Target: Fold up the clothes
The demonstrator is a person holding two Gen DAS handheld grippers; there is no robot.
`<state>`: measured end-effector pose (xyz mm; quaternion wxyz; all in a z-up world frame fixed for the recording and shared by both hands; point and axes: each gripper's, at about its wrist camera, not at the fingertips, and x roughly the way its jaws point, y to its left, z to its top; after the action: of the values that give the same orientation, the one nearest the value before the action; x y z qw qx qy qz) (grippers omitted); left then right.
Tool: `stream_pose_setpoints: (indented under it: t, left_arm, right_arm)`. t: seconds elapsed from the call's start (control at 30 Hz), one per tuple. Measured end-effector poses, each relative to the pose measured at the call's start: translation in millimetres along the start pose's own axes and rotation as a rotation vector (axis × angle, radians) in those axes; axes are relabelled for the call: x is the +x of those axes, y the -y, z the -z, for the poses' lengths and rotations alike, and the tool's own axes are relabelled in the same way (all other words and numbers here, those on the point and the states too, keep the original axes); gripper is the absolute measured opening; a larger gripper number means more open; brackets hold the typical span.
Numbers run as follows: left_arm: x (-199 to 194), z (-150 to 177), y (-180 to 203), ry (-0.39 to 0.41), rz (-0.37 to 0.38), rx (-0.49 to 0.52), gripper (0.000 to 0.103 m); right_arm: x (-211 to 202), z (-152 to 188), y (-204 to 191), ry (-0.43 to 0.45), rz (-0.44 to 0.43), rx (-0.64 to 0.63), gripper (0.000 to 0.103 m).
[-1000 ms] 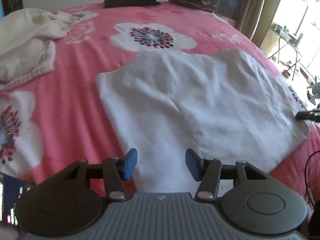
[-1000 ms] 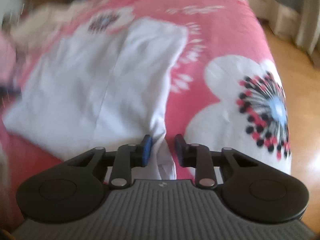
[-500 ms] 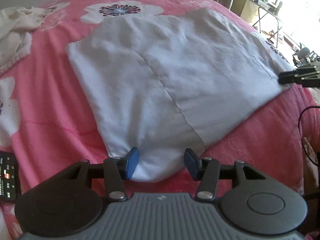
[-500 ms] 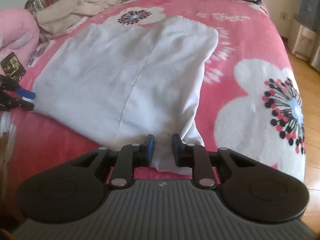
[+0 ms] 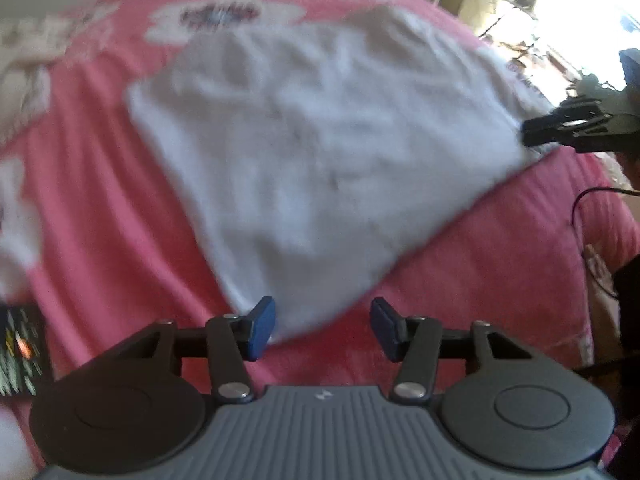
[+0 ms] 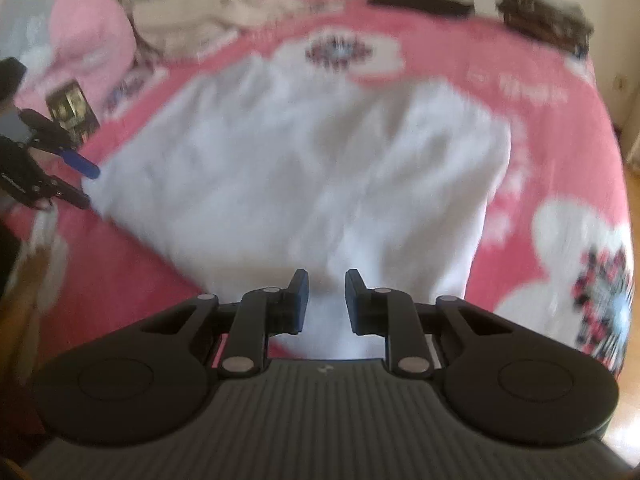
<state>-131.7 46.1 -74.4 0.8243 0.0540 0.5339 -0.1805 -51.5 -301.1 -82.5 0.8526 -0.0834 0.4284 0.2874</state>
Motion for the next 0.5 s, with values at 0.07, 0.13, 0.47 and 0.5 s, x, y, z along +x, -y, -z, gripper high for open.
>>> stream_pose_setpoints:
  t: [0.07, 0.13, 0.47, 0.5]
  left_arm:
    - [-5.7, -1.3, -3.3, 0.012, 0.005, -0.012, 0.052]
    - [-18.4, -8.5, -8.9, 0.039, 0.008, -0.008, 0.052]
    - [-33.0, -78.3, -36.0, 0.196, -0.037, 0.001, 0.058]
    - [-25.3, -87.4, -32.5, 0.207, -0.04, -0.001, 0.058]
  right_arm:
    - [-4.4, 4.2, 4.2, -0.006, 0.01, 0.025, 0.018]
    - [-12.2, 3.7, 6.8, 0.005, 0.022, 0.04, 0.018]
    - [-17.2, -68.6, 21.6, 0.22, -0.014, 0.096, 0.019]
    - [-9.8, -75.7, 20.4, 0.216, 0.003, 0.087, 0.019]
